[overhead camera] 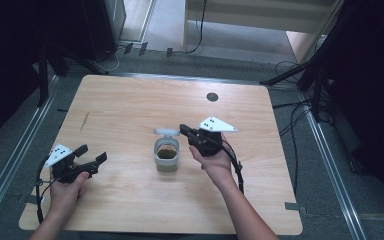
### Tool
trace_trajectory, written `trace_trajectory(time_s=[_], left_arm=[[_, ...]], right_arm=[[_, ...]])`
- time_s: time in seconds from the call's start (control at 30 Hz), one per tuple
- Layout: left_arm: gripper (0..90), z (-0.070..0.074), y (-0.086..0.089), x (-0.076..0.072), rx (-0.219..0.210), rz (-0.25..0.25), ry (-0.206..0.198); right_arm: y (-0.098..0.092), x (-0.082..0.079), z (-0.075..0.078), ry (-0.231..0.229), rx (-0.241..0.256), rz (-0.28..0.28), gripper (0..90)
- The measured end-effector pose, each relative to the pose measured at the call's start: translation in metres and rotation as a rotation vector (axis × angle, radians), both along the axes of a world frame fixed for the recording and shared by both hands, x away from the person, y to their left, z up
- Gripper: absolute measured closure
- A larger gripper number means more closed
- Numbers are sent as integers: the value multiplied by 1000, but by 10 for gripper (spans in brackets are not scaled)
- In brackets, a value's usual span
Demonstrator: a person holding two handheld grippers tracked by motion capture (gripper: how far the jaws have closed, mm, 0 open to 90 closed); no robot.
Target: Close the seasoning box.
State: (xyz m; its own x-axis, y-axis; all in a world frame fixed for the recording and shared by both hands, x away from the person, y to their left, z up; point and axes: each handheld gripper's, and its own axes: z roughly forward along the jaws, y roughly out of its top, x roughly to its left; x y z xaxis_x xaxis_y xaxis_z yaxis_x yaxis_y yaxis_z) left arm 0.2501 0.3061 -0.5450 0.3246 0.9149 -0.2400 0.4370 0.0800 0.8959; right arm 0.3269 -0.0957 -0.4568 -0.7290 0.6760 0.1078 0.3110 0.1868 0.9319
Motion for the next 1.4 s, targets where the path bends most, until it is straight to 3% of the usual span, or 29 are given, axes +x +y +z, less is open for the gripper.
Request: trace_trajectory(time_s=[0.07,0.23,0.5,0.83,0.9,0.93,0.97,1.0,1.07,1.13,1.17,1.4], left_arm=[[141,0,0,0,-1,1,0],[141,0,-1,-1,5,5,-6],[141,0,-1,-1,13,9,-4],[143,0,-2,-1,17,14,-4],[142,0,-2,-1,18,14,-6],[142,0,-2,-1,18,14,-7],[142,0,-2,-1,19,14,-8],[142,0,-2,-1,20,15,-7],[143,0,-3,-1,22,17,-8],[143,0,-3,-1,23,16,-8],[143,0,-3,-1,24,16,-8],[143,0,-3,-1,26,18,-9]], right_arm=[[-1,-5,-1,-16,-24,-17,900],[-24,-11,-6,-8,14,-72,900],[-48,-14,-13,-10,14,-150,900],[-100,-21,-38,22,-23,-287,900],[-117,-26,-47,25,-18,-312,799],[-117,-26,-47,25,-18,-312,799],[-128,-31,-53,24,-4,-337,628],[-128,-31,-53,24,-4,-337,628],[-141,-37,-58,27,6,-384,459],[-146,-38,-59,36,22,-387,417],[-155,-39,-60,54,29,-397,351],[-181,-51,-65,68,6,-447,163]])
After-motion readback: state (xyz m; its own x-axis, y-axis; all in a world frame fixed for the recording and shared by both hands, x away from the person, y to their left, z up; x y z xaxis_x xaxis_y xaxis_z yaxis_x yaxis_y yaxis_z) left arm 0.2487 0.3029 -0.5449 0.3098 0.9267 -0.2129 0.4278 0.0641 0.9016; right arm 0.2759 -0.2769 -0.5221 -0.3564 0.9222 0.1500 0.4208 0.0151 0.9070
